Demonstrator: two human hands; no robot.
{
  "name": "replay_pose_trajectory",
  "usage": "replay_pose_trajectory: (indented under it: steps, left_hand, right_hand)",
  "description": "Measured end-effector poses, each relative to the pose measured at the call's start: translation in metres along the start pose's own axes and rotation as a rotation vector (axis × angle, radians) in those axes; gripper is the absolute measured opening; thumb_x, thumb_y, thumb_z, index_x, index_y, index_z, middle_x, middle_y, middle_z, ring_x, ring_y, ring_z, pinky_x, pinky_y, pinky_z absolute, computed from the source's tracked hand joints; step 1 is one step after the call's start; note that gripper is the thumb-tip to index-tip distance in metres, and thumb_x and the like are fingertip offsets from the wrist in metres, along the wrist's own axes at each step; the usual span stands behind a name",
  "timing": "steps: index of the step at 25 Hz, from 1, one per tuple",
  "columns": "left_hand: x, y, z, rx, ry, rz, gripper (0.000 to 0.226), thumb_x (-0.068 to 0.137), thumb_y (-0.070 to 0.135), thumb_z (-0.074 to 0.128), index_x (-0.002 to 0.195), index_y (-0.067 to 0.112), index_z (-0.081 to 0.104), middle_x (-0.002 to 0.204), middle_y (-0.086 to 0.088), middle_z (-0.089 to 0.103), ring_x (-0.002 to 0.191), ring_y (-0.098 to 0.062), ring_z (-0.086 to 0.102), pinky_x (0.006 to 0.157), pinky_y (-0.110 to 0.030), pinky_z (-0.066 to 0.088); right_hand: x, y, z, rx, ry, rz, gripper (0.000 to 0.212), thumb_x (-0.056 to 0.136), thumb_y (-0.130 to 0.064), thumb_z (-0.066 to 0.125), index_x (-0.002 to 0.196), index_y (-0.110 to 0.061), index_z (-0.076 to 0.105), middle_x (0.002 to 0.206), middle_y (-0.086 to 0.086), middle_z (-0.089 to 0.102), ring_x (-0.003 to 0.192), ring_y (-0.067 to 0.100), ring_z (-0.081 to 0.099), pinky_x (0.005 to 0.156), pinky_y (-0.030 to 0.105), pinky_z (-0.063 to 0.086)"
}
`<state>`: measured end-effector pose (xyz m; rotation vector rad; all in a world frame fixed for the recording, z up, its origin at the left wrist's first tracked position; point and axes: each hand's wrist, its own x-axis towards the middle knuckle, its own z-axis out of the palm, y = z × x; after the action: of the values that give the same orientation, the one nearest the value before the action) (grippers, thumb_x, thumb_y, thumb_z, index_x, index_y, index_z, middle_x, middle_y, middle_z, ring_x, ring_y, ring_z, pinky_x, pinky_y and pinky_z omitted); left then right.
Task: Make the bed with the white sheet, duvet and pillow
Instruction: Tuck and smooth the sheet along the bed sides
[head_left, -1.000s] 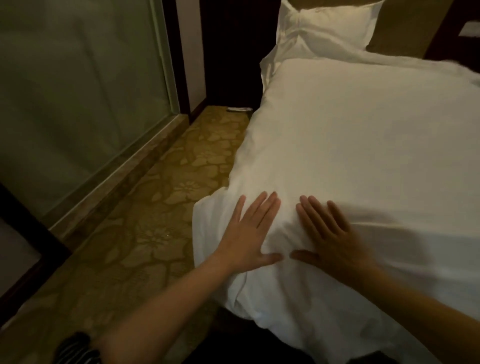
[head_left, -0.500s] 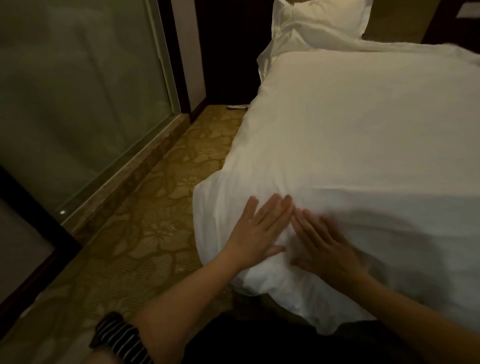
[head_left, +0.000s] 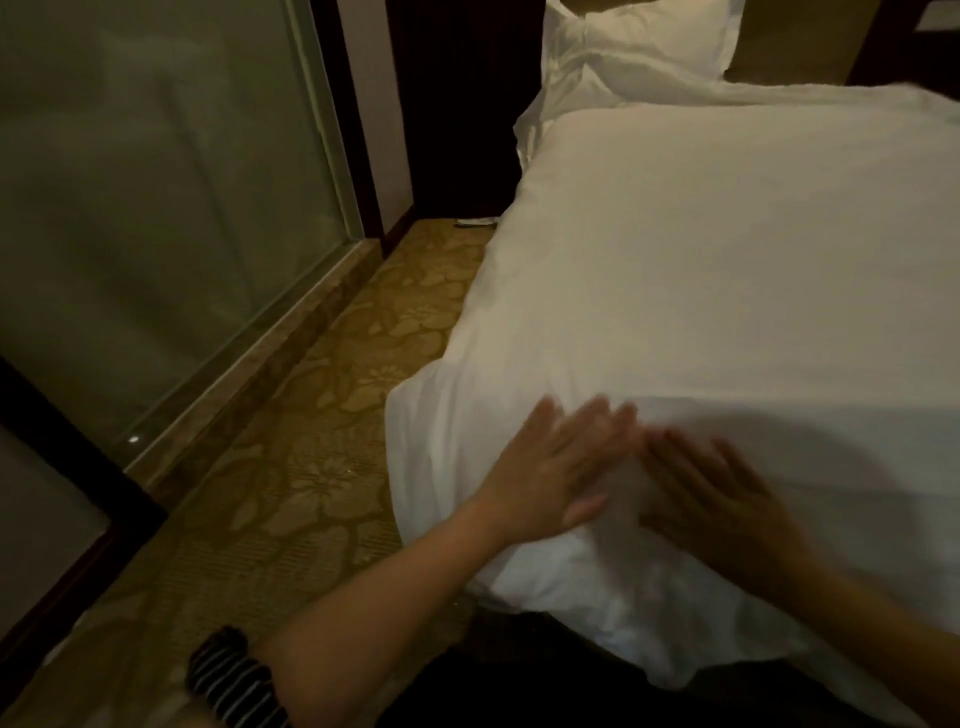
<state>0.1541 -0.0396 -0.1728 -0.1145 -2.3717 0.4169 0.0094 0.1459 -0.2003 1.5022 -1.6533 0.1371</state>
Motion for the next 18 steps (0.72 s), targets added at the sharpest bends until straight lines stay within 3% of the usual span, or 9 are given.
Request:
replay_pose_trajectory:
  steps: [2,4,8,10,12,15,18]
  left_hand:
    - [0.035,-0.005,0.01,0.047,-0.005,-0.011,0.069,0.087,0.046,0.047,0.143,0.013,0.028,0.155,-0.004,0.023,0.141,-0.022,0.017,0.115,-0.044,0.001]
    - [0.027,0.008,0.039,0.096,-0.108,0.01,0.076,0.084,0.052,0.048,0.144,0.01,0.027,0.155,-0.005,0.022,0.142,-0.022,0.014,0.116,-0.044,-0.001]
    - [-0.033,0.051,0.081,0.17,-0.356,0.213,0.081,0.081,0.055,0.055,0.145,0.014,0.028,0.152,0.0,0.023,0.142,-0.022,0.01,0.116,-0.043,-0.003]
    - [-0.035,0.058,0.082,0.15,-0.329,0.246,0.082,0.08,0.054,0.06,0.145,0.015,0.029,0.152,0.001,0.026,0.142,-0.022,0.014,0.116,-0.043,-0.005]
    - [-0.012,0.058,0.07,0.12,-0.19,0.283,0.074,0.084,0.052,0.056,0.144,0.016,0.03,0.15,0.0,0.028,0.141,-0.022,0.016,0.116,-0.042,-0.001]
    - [0.053,0.055,0.057,0.103,0.073,0.192,0.064,0.091,0.045,0.047,0.143,0.014,0.028,0.146,-0.003,0.029,0.139,-0.02,0.017,0.116,-0.042,0.001]
    - [0.06,0.064,0.071,0.123,-0.045,0.271,0.064,0.093,0.045,0.042,0.146,0.012,0.027,0.15,-0.002,0.026,0.141,-0.02,0.016,0.117,-0.041,-0.002]
  right_hand:
    - [0.007,0.029,0.0,-0.064,-0.054,0.036,0.066,0.096,-0.049,0.039,0.146,-0.007,0.027,0.158,0.007,0.015,0.146,0.02,0.013,0.118,0.039,0.01]
    - [-0.012,0.03,0.009,-0.071,-0.144,-0.05,0.075,0.093,-0.053,0.038,0.149,-0.006,0.019,0.158,0.01,0.014,0.145,0.023,0.015,0.118,0.04,0.007]
    - [-0.086,0.01,0.034,0.036,-0.386,-0.227,0.084,0.091,-0.06,0.032,0.15,-0.004,0.008,0.158,0.009,0.01,0.142,0.021,0.02,0.119,0.035,0.003]
    - [-0.096,0.011,0.034,0.096,-0.379,-0.262,0.085,0.091,-0.063,0.03,0.151,-0.007,0.007,0.156,0.006,0.02,0.143,0.02,0.018,0.119,0.033,0.003]
    - [-0.088,0.025,0.027,0.094,-0.263,-0.301,0.084,0.089,-0.057,0.04,0.15,-0.006,0.012,0.148,0.006,0.036,0.139,0.021,0.026,0.119,0.034,0.006]
    - [-0.061,0.062,0.005,0.01,-0.043,-0.144,0.059,0.093,-0.039,0.046,0.142,-0.008,0.035,0.145,0.006,0.037,0.138,0.022,0.026,0.115,0.035,0.014]
    - [-0.087,0.088,0.005,-0.14,-0.133,-0.163,0.062,0.095,-0.042,0.041,0.145,-0.008,0.031,0.149,0.006,0.03,0.14,0.023,0.023,0.119,0.039,0.005]
